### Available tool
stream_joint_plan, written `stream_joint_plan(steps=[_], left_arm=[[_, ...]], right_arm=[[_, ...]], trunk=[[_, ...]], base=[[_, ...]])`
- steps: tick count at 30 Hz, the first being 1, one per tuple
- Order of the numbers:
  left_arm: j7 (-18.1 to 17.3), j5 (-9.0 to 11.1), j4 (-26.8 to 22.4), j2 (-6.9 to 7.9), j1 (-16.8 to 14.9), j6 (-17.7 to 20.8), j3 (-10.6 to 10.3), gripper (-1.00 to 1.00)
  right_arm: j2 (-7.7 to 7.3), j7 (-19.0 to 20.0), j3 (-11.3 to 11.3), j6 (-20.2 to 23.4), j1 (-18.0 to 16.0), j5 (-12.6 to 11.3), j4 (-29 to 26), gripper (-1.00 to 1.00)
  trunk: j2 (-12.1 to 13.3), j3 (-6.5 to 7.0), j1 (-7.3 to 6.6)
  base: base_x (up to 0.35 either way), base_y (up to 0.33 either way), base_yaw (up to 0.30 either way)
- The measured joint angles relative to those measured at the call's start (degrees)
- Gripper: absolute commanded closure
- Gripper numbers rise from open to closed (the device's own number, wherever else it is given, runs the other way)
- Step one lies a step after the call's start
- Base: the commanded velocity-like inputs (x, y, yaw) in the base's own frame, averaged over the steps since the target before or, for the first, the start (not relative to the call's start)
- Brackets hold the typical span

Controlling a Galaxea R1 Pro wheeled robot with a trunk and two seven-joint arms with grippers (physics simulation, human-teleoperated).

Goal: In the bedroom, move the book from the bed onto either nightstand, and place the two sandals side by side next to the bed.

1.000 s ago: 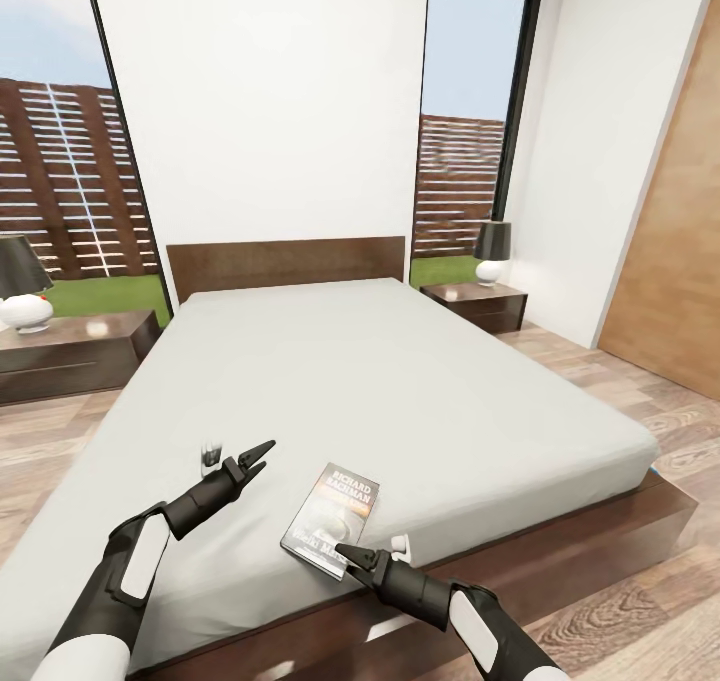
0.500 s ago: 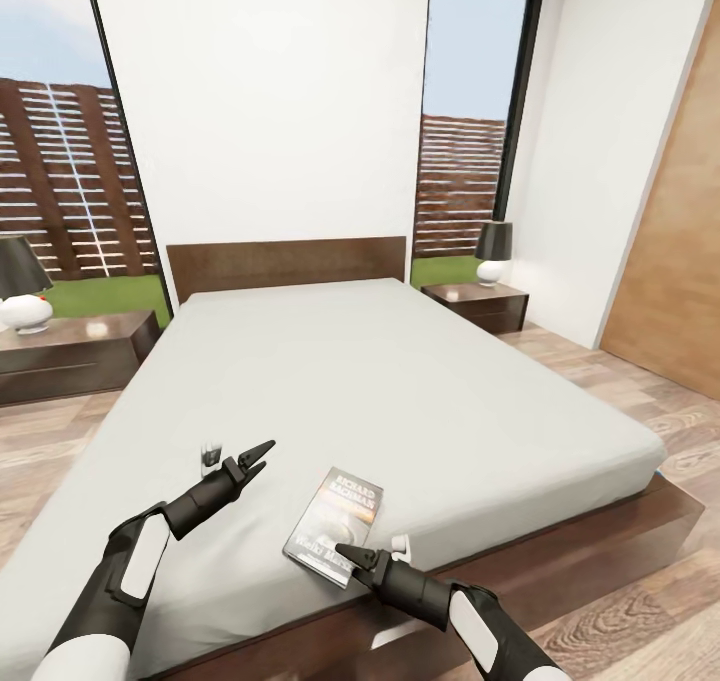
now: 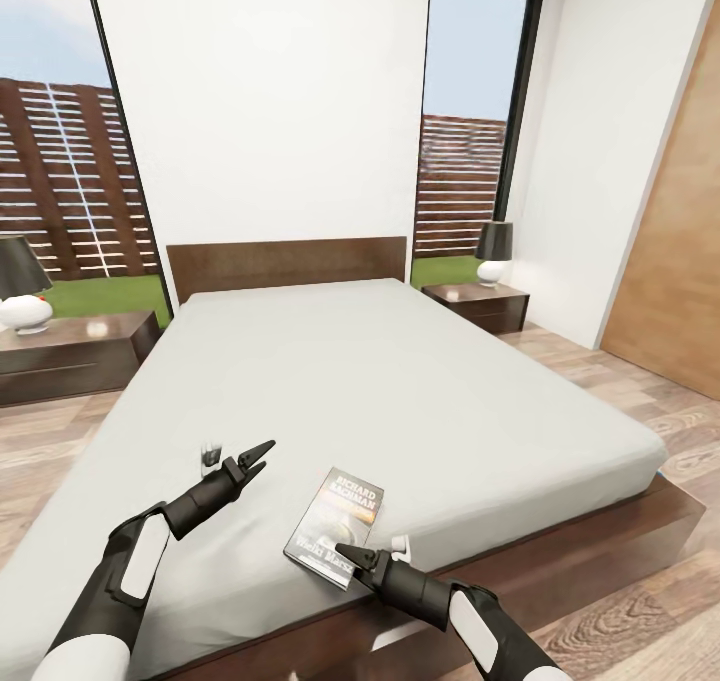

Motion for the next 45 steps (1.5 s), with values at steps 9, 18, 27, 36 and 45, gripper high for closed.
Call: stream_joint_plan(steps=[9,18,27,36,45], left_arm=[[0.01,0.0,-0.03,0.0,0.0,0.0,0.0,-1.0],[0.0,0.0,0.01,0.0,0.0,0.0,0.0,-1.0],[-0.01,0.0,-0.02,0.0,0.0,0.0,0.0,-1.0],[-0.01,0.0,-0.03,0.0,0.0,-0.02,0.0,-1.0],[0.04,0.02,-0.03,0.0,0.0,0.01,-0.04,-1.0]], right_arm=[[0.0,0.0,0.0,0.0,0.0,-0.01,0.0,-1.0],[0.0,-0.09,0.0,0.0,0.0,0.01,0.06,1.0],[0.0,-0.08,0.01,-0.13,0.0,0.22,0.04,1.0],[0.0,-0.06,0.0,-0.09,0.0,0.13,0.0,1.0],[0.0,0.0,-0.01,-0.03,0.0,0.01,-0.01,1.0]], trunk=[[0.0,0.0,0.0],[0.0,0.0,0.0],[0.0,0.0,0.0],[0.0,0.0,0.0],[1.19,0.53,-0.65]], base=[[0.0,0.0,0.0],[0.0,0.0,0.0],[0.0,0.0,0.0],[0.0,0.0,0.0],[0.0,0.0,0.0]])
